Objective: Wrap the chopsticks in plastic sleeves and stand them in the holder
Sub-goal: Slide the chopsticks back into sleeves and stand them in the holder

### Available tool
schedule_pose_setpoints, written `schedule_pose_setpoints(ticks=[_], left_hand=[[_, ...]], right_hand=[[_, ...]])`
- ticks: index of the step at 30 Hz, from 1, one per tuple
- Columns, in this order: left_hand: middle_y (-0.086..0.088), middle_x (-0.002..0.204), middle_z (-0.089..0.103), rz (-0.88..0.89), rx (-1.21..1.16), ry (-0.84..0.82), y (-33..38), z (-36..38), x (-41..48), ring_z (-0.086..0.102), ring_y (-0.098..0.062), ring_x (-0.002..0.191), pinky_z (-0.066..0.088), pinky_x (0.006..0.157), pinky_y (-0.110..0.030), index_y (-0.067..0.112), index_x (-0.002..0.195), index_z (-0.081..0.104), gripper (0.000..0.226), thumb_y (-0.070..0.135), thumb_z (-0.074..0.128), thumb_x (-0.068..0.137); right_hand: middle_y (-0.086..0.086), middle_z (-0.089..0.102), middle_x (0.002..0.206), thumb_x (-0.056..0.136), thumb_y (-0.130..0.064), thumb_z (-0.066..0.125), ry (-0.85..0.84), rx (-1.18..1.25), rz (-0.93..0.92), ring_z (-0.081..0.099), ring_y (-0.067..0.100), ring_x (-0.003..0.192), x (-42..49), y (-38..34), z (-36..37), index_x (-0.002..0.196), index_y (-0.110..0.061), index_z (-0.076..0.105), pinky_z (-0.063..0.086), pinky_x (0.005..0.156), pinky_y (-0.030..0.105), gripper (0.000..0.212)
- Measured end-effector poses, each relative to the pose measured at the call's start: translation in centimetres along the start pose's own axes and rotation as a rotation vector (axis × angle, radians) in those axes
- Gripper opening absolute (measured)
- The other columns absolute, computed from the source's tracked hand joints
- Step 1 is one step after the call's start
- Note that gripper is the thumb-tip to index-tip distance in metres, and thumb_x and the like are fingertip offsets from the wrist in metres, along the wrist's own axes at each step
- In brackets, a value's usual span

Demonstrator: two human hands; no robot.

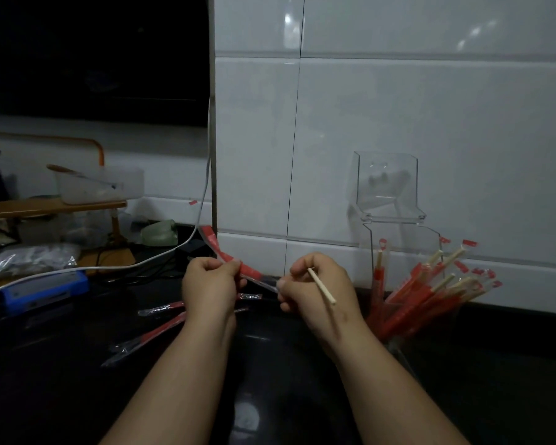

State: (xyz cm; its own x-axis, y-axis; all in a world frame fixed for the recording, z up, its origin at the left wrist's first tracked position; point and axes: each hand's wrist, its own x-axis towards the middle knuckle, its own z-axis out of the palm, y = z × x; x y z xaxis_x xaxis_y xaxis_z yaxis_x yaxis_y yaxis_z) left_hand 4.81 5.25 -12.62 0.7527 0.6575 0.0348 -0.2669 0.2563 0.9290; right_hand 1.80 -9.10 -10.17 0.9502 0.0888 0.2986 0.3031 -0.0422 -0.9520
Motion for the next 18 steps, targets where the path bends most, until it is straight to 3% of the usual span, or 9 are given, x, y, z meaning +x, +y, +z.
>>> schedule_pose_setpoints(ticks=[4, 7, 10, 12, 15, 18], left_hand=[[-0.010, 0.083, 0.066, 0.019, -0.045, 0.001, 0.2, 0.1, -0.3, 0.064, -0.017, 0.063, 0.049, 0.056, -0.027, 0.015, 0.083, 0.053, 0.019, 0.004, 0.067, 0.089], [-0.009, 0.085, 0.066, 0.048, -0.113, 0.034, 0.7, 0.2, -0.5, 0.065, -0.017, 0.065, 0.051, 0.057, -0.026, 0.013, 0.089, 0.053, 0.016, 0.005, 0.067, 0.090], [-0.005, 0.085, 0.066, 0.105, -0.178, 0.106, 1.4, 0.0, -0.9, 0.065, -0.014, 0.067, 0.052, 0.062, -0.026, 0.014, 0.096, 0.055, 0.015, 0.005, 0.067, 0.090], [-0.001, 0.082, 0.067, 0.139, -0.184, 0.131, 1.7, -0.2, -1.2, 0.065, -0.008, 0.063, 0.052, 0.061, -0.024, 0.015, 0.100, 0.058, 0.015, 0.008, 0.067, 0.091], [0.002, 0.084, 0.070, 0.190, -0.166, 0.121, 2.0, -0.1, -1.7, 0.067, -0.004, 0.067, 0.052, 0.060, -0.019, 0.022, 0.097, 0.063, 0.011, 0.012, 0.066, 0.093], [0.005, 0.086, 0.070, 0.293, -0.080, 0.075, 2.1, 0.1, -1.9, 0.066, -0.005, 0.077, 0.051, 0.068, -0.018, 0.028, 0.090, 0.066, 0.015, 0.014, 0.066, 0.094]], right_hand=[[0.011, 0.057, 0.069, 0.084, 0.019, 0.052, 0.072, -0.066, -0.030, 0.053, 0.020, 0.059, 0.3, 0.0, -0.5, 0.081, -0.008, 0.048, 0.046, 0.049, 0.022, 0.028], [0.014, 0.051, 0.071, 0.085, 0.011, 0.052, 0.084, -0.146, 0.042, 0.049, 0.023, 0.057, 0.9, 0.7, -0.7, 0.078, -0.009, 0.053, 0.046, 0.046, 0.023, 0.021], [0.003, 0.057, 0.071, 0.064, -0.012, 0.053, 0.076, -0.421, 0.031, 0.059, 0.030, 0.070, 0.6, 1.3, -0.9, 0.070, -0.028, 0.058, 0.057, 0.068, 0.040, 0.019], [0.000, 0.055, 0.075, 0.068, -0.017, 0.053, 0.021, -0.481, 0.056, 0.058, 0.031, 0.079, 0.1, 0.9, -0.6, 0.068, -0.026, 0.053, 0.055, 0.080, 0.045, 0.010], [-0.002, 0.060, 0.088, 0.082, -0.009, 0.059, -0.010, -0.711, 0.045, 0.061, 0.023, 0.087, 0.0, 1.0, -0.7, 0.074, -0.028, 0.050, 0.052, 0.080, 0.032, 0.022], [0.001, 0.065, 0.091, 0.088, -0.010, 0.056, 0.009, -0.574, -0.028, 0.063, 0.021, 0.084, 0.4, 1.1, -0.6, 0.087, -0.028, 0.055, 0.052, 0.077, 0.026, 0.018]])
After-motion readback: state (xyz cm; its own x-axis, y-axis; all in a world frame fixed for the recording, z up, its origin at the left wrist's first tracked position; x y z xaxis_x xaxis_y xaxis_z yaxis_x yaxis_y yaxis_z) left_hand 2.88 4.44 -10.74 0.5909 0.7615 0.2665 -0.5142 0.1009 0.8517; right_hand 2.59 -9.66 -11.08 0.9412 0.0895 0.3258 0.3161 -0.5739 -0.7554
